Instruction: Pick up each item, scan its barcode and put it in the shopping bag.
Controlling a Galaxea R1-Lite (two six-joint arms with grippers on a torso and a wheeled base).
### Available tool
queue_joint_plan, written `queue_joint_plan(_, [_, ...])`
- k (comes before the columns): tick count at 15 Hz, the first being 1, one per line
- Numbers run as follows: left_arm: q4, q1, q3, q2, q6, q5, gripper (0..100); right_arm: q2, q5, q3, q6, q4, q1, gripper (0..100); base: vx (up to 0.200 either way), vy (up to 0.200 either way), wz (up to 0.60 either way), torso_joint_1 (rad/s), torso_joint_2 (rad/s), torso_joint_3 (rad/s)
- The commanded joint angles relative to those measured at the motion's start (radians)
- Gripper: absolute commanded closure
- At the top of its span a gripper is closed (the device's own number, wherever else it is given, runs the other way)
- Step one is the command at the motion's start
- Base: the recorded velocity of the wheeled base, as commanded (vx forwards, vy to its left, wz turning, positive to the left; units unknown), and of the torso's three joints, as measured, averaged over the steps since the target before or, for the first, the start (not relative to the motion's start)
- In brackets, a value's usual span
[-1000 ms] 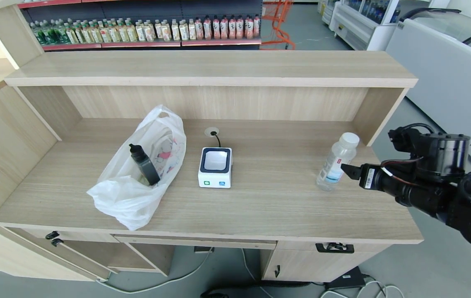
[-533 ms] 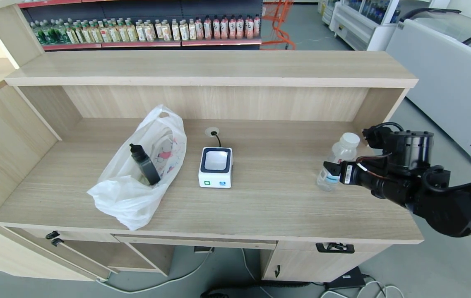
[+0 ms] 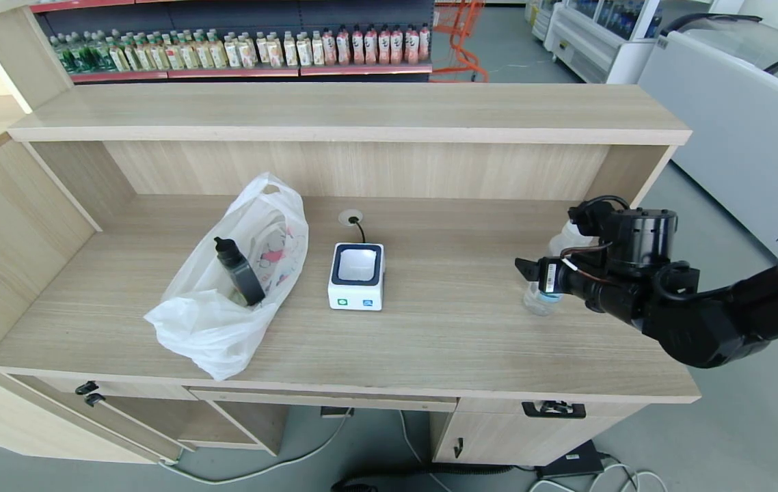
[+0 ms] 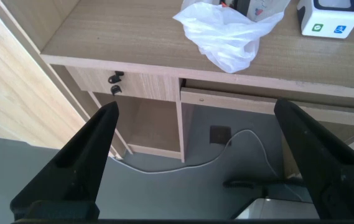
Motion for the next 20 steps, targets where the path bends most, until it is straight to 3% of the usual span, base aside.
queue_joint_plan(1, [0.000,0.000,0.000,0.000,-0.001,0.000,0,0.036,0.000,-0.020,-0.003,-0.001,0.011,0,0.000,0.000,0.00,0.000,0.00,0.000])
queue_joint_plan(12, [0.000,0.000,0.000,0.000,0.001,0.000,0,0.099,0.009,-0.082,-0.063,-0.076,0.026,0,0.000,0.000,0.00,0.000,0.00,0.000])
queue_joint_plan(13, [0.000,0.000,0.000,0.000,-0.001,0.000,0,0.100,0.009,-0.083,-0.064,-0.076,0.026,100,0.000,0.000,0.00,0.000,0.00,0.000])
queue_joint_plan(20, [0.000,0.000,0.000,0.000,0.001,0.000,0,0.103,0.008,-0.083,-0.070,-0.078,0.026,100,0.000,0.000,0.00,0.000,0.00,0.000])
